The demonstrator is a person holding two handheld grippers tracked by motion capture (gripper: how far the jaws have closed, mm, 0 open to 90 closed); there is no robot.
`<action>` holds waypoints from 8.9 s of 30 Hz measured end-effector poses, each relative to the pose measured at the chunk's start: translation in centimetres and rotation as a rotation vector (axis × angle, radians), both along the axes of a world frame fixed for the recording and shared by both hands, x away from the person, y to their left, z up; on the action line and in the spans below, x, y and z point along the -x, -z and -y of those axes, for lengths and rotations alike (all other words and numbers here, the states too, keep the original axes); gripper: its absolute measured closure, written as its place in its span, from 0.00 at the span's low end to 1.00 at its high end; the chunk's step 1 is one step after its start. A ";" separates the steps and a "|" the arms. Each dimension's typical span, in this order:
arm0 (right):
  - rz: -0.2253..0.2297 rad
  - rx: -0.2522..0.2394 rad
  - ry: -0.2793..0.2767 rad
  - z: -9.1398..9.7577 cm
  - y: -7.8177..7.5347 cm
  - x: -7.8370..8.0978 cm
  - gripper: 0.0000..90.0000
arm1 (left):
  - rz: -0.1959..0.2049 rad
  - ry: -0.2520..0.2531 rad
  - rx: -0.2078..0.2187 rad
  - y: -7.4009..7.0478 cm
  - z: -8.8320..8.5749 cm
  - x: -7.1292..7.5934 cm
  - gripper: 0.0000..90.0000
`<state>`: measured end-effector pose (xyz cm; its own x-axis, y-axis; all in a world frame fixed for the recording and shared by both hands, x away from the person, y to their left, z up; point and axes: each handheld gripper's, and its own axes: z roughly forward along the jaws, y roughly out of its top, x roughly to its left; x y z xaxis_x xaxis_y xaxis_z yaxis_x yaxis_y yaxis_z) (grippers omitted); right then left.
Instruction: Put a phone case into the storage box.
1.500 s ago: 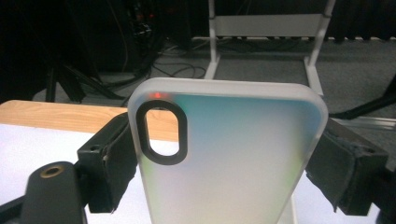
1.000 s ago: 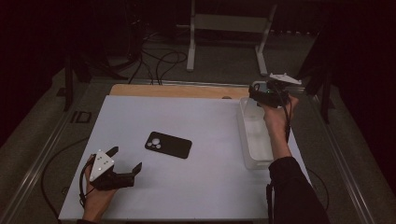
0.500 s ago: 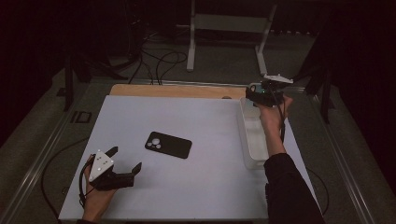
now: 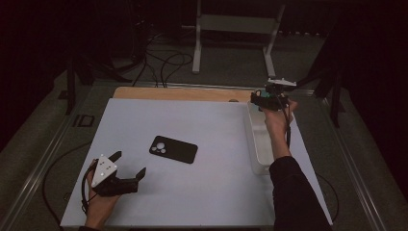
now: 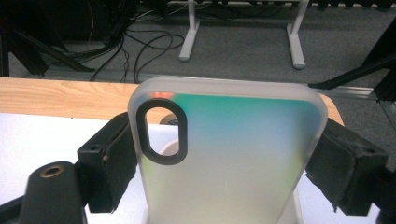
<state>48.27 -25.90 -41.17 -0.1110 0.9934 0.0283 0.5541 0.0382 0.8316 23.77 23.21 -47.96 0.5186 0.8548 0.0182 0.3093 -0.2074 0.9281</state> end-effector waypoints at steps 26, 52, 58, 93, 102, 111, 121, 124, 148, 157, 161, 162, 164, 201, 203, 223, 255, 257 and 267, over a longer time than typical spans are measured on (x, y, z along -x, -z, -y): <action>-0.047 0.029 0.010 -0.3 2.2 -1.8 0.18 | 0.000 -0.005 0.014 0.0 -0.3 0.1 0.00; -0.089 0.037 -0.004 -0.1 3.1 -2.2 0.17 | -0.001 -0.007 0.014 0.0 -0.4 0.2 0.00; -0.081 0.021 0.001 0.2 3.0 -2.1 0.11 | 0.000 -0.007 0.016 0.0 -0.4 0.2 0.00; 0.038 -0.042 -0.273 -2.5 -0.7 5.9 0.10 | -0.006 0.001 -0.004 0.2 0.0 0.2 0.00; 0.070 -0.042 -0.340 -2.9 -1.0 8.5 0.10 | -0.009 0.004 -0.005 0.2 0.1 0.1 0.00; 0.083 -0.051 -0.413 -3.4 -1.0 10.8 0.10 | -0.011 0.001 -0.010 0.3 0.1 0.2 0.00; 0.069 -0.066 -0.472 -4.7 -0.5 12.0 0.10 | -0.009 0.006 -0.013 0.3 0.3 0.3 0.00; 0.055 -0.069 -0.493 -5.4 0.0 12.4 0.10 | -0.009 0.006 -0.013 0.3 0.3 0.2 0.00; -0.056 0.017 -0.610 -14.4 1.9 11.1 0.51 | -0.009 0.007 -0.018 0.2 0.3 0.2 0.00; -0.086 0.045 -0.614 -17.3 3.6 9.2 1.00 | -0.009 0.009 -0.017 0.2 0.3 0.2 0.00; -0.106 0.090 -0.628 -18.3 4.8 8.5 1.00 | -0.008 0.010 -0.016 0.2 0.3 0.2 0.00; -0.115 0.100 -0.630 -18.5 5.2 8.3 1.00 | -0.008 0.009 -0.015 0.2 0.3 0.2 0.00; -0.133 0.109 -0.630 -18.7 5.8 7.8 1.00 | -0.008 0.009 -0.015 0.2 0.3 0.2 0.00; -0.330 0.202 -0.819 -21.1 9.9 10.6 1.00 | -0.009 0.010 -0.016 0.2 0.3 0.2 0.00; -0.314 0.240 -0.836 -21.3 9.9 10.8 1.00 | -0.009 0.010 -0.017 0.2 0.3 0.2 0.00; -0.098 0.115 -0.782 -16.3 4.7 14.2 0.58 | -0.009 0.002 -0.014 0.2 0.1 0.3 0.00; 0.285 -0.074 -0.525 0.4 4.5 22.8 0.14 | 0.000 -0.006 0.003 -0.2 -0.4 0.5 0.00; 0.285 -0.077 -0.524 0.5 4.6 22.8 0.14 | 0.001 -0.006 -0.001 -0.2 -0.5 0.6 0.00; 0.227 -0.100 -0.486 0.9 5.2 22.1 0.10 | 0.011 -0.001 -0.037 -0.2 -0.3 0.7 0.00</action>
